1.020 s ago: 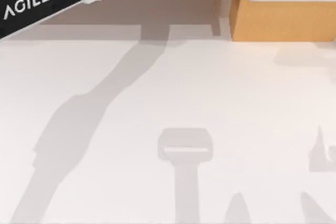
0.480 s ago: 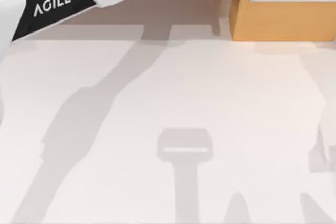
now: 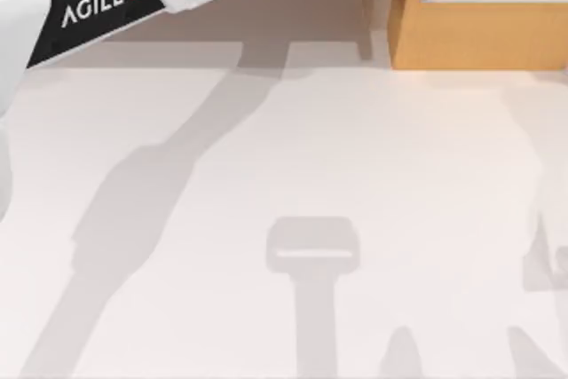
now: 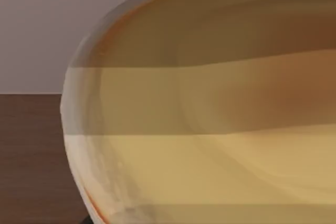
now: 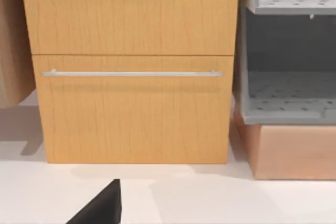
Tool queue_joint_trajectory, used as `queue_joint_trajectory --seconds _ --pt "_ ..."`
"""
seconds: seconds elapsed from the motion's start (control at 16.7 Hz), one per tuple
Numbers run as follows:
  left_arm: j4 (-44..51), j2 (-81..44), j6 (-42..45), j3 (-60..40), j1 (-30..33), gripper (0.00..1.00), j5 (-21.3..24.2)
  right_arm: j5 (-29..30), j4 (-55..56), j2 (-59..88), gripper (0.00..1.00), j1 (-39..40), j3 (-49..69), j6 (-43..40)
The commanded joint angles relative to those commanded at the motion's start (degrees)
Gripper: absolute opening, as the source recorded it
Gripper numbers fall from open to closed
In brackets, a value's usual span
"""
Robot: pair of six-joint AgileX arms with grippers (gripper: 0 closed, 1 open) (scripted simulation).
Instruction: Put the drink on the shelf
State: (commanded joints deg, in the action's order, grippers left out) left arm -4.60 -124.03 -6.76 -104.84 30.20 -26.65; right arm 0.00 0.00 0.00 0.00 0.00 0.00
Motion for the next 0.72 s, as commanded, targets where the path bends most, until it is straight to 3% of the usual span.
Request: queue_joint_trajectory --seconds 0.6,0.72 --pt "0.0 0.0 0.0 0.0 0.0 0.98 0.0 0.0 0.0 0.0 1.0 0.0 0.0 0.0" --pt "0.0 0.0 0.0 0.0 0.0 1.0 0.0 0.0 0.0 0.0 1.0 0.0 0.0 0.0"
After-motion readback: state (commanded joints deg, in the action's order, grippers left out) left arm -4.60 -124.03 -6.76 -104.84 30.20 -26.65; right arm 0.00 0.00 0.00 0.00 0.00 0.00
